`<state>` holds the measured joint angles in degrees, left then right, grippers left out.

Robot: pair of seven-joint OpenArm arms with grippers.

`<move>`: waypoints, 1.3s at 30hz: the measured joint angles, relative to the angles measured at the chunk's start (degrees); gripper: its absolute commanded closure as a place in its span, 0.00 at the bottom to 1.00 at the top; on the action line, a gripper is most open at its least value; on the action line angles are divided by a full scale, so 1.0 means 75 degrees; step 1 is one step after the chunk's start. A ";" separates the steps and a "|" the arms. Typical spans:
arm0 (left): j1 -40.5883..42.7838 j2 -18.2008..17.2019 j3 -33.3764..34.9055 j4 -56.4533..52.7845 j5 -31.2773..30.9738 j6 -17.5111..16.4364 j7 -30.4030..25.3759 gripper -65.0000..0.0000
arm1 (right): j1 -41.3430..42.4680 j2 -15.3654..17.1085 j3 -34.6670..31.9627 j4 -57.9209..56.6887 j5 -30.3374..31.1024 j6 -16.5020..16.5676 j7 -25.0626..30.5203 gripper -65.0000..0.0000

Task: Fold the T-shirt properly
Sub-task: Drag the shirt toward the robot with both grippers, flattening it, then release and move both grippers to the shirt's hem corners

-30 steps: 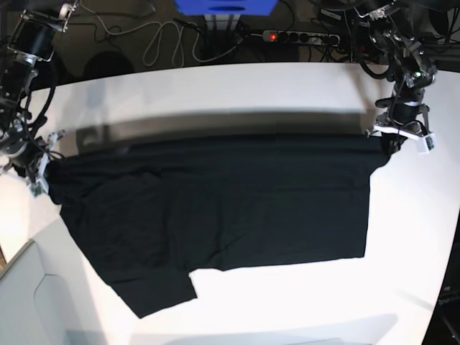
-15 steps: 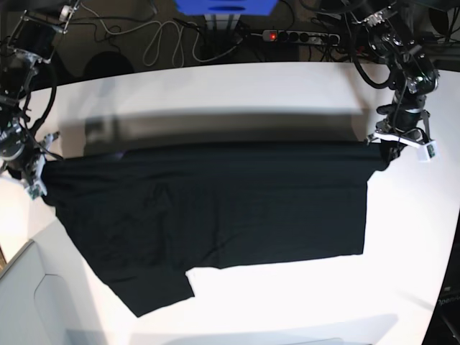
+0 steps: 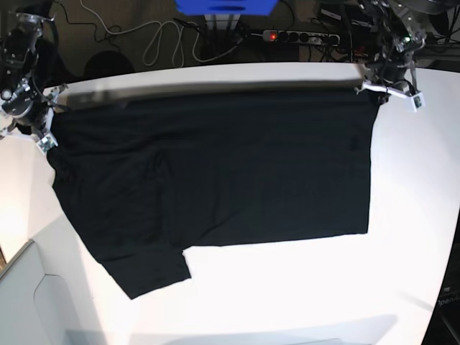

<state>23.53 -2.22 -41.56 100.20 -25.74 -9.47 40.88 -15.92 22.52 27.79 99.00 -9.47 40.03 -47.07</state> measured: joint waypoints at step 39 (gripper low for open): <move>0.0702 0.0003 -0.0434 0.1679 0.0038 0.0032 -0.0015 0.37 | -0.0044 -0.0338 0.0612 0.0801 -0.0134 0.0000 -0.0125 0.55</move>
<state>28.80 -2.20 -44.82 112.79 -25.45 -9.23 40.77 -16.25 19.99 32.38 105.01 -10.48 40.03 -48.01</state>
